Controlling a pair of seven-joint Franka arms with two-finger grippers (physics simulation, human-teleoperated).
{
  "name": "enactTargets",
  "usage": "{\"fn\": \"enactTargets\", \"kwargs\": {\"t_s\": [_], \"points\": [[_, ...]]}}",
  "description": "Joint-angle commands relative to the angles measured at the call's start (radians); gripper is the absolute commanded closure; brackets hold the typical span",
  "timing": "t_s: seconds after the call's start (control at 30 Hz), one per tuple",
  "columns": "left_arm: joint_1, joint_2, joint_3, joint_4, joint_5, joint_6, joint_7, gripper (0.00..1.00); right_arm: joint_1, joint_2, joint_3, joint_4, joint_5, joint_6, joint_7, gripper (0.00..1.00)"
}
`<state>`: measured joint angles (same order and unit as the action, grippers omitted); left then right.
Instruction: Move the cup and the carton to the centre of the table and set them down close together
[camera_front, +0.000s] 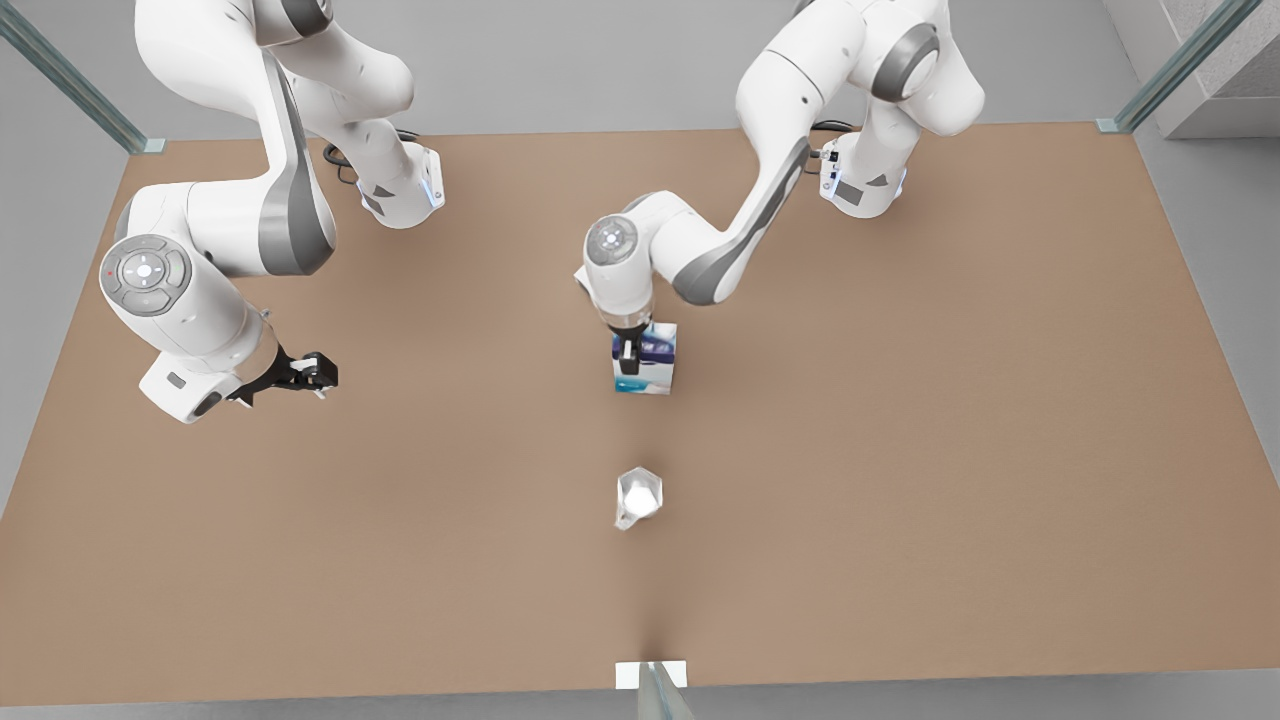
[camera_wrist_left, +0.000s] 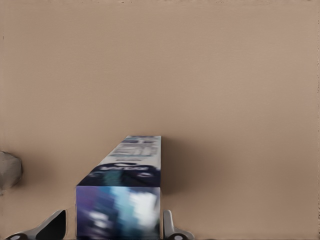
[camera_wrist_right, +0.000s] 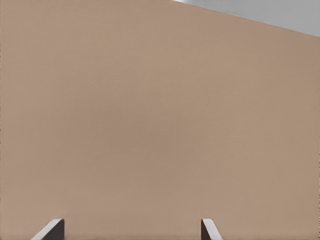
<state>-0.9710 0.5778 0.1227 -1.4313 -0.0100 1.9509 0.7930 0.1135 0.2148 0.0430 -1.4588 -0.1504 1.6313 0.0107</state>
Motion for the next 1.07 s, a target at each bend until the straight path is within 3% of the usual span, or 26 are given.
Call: {"fn": "enactTargets", "kwargs": {"t_s": [0.0, 0.13, 0.2, 0.37, 0.47, 0.53, 0.63, 0.7, 0.77, 1.03], "points": [[0.002, -0.013, 0.002, 0.0, -0.002, -0.006, 0.003, 0.0, 0.0, 0.0, 0.0, 0.0, 0.0, -0.001, 0.0, 0.0], [0.018, -0.078, 0.055, 0.107, -0.088, -0.17, 0.002, 0.0, 0.0, 0.0, 0.0, 0.0, -0.001, 0.001, 0.0, 0.0], [0.109, -0.079, 0.069, 0.169, -0.11, -0.259, -0.058, 0.0, 0.0, 0.0, 0.0, 0.0, 0.0, 0.001, 0.0, 0.0], [0.258, -0.184, 0.245, 0.147, -0.082, -0.336, -0.748, 0.0, 0.0, 0.0, 0.0, 0.0, 0.0, 0.001, 0.0, 0.0], [0.426, -0.294, 0.233, -0.001, 0.005, -0.349, -0.954, 0.01, 0.0, 0.0, 0.0, 0.0, -0.001, 0.001, 0.0, 0.0], [0.664, -0.326, 0.041, 0.008, 0.123, -0.412, -1.075, 0.0, 0.0, 0.0, 0.0, 0.0, -0.001, 0.001, 0.0, 0.0], [0.795, -0.374, 0.045, 0.0, 0.116, -0.394, -1.015, 0.0, 0.0, 0.0, 0.0, 0.0, -0.001, 0.002, 0.0, 0.0], [0.822, -0.452, 0.048, -0.047, 0.113, -0.348, -0.832, 0.0, 0.0, 0.0, 0.0, 0.0, 0.0, 0.001, 0.0, 0.0], [0.764, -0.463, 0.121, -0.047, 0.101, -0.382, -0.819, 0.0, 0.0, 0.0, 0.0, 0.0, 0.0, 0.001, 0.0, 0.0], [0.764, -0.466, 0.069, -0.07, 0.077, -0.432, -0.819, 0.0, 0.0, 0.0, 0.0, 0.0, 0.0, 0.001, 0.0, 0.0]]}}
